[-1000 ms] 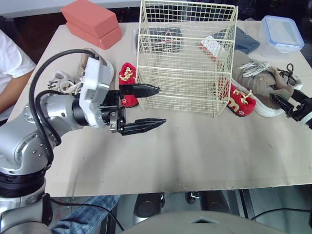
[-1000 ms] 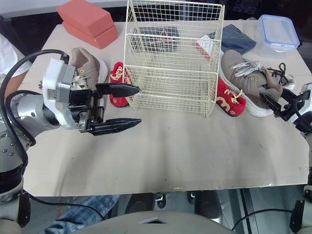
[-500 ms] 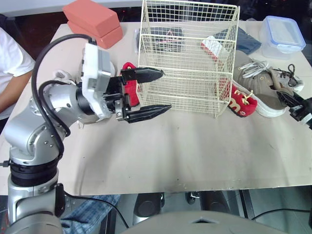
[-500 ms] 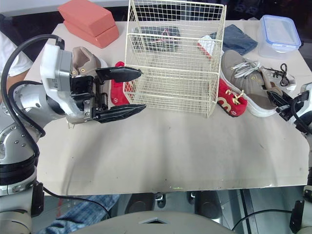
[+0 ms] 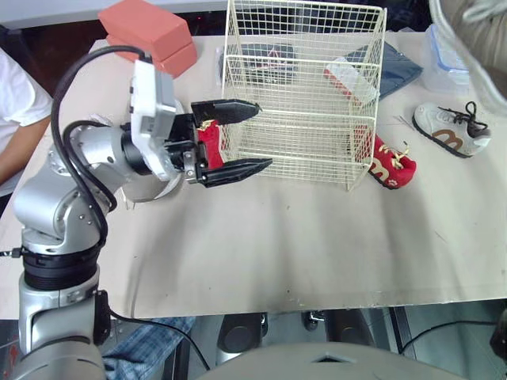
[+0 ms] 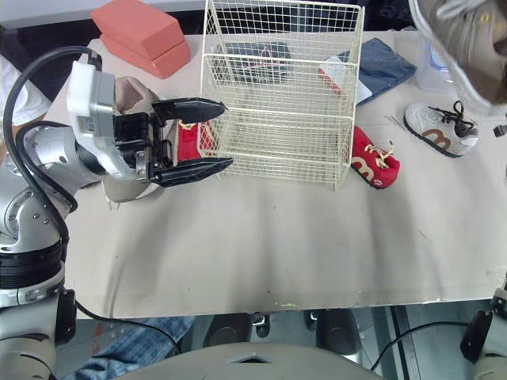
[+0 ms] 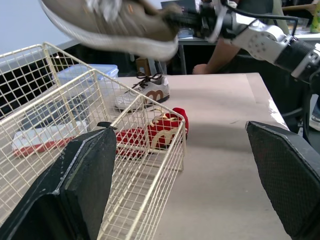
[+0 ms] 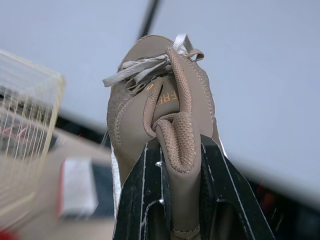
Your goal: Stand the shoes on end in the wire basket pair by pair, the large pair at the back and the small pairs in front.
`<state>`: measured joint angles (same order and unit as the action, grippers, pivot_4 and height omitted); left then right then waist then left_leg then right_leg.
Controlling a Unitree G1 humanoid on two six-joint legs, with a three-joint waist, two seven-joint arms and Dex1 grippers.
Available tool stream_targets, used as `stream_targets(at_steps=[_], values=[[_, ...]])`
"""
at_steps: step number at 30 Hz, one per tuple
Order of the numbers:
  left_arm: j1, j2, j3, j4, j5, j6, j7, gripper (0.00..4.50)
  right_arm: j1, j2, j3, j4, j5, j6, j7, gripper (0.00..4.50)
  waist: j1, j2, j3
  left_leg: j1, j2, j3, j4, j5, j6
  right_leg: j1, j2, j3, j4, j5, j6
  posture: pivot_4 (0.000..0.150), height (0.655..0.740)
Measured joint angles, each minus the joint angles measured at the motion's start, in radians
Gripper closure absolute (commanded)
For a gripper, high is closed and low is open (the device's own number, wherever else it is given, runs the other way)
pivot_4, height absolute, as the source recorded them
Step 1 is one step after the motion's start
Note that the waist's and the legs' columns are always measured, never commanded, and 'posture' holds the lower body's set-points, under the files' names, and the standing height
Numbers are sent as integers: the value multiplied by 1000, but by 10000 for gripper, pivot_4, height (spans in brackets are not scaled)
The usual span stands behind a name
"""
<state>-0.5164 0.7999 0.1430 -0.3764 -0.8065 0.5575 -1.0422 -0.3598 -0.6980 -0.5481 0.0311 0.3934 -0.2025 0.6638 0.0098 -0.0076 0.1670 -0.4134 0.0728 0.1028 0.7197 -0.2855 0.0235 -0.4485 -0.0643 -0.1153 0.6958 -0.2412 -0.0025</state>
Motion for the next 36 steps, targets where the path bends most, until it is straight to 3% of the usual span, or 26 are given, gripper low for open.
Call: stream_targets(at_steps=[7,12,18,22,28,36], values=[[-67,48,11,97,29,-22,-88,0,-133,-90,167,4,-107,-388,172,44869,4,-1,2,-1,0,0,0,0,0,0,0,-1,-1,0,0,1500,6860],[-70,95,54,126,29,-27,-139,0,-147,-122,256,47,-117,-609,283,44869,4,-4,6,-2,0,0,1,0,0,0,-1,-1,-1,0,0,1500,6860],[-67,162,215,120,-139,64,-175,0,-146,-216,375,66,-87,-834,398,44869,1,-6,12,-1,2,0,2,0,0,0,-2,-1,0,0,0,1500,6860],[-69,181,244,111,-178,89,-178,0,-150,-259,438,61,-36,-891,429,44869,4,-6,12,-1,2,-1,3,0,0,1,-2,-2,1,0,0,1500,6860],[-100,167,117,102,-118,54,-228,0,-180,-269,595,-18,4,-910,480,44869,4,-6,12,-1,1,-1,4,0,0,0,-2,-2,1,0,0,1500,6860],[-222,160,-114,137,16,7,-407,0,-266,-280,705,-65,49,-823,552,44869,5,-7,13,-2,0,0,4,0,0,0,-1,-7,1,2,-4,1500,6860]])
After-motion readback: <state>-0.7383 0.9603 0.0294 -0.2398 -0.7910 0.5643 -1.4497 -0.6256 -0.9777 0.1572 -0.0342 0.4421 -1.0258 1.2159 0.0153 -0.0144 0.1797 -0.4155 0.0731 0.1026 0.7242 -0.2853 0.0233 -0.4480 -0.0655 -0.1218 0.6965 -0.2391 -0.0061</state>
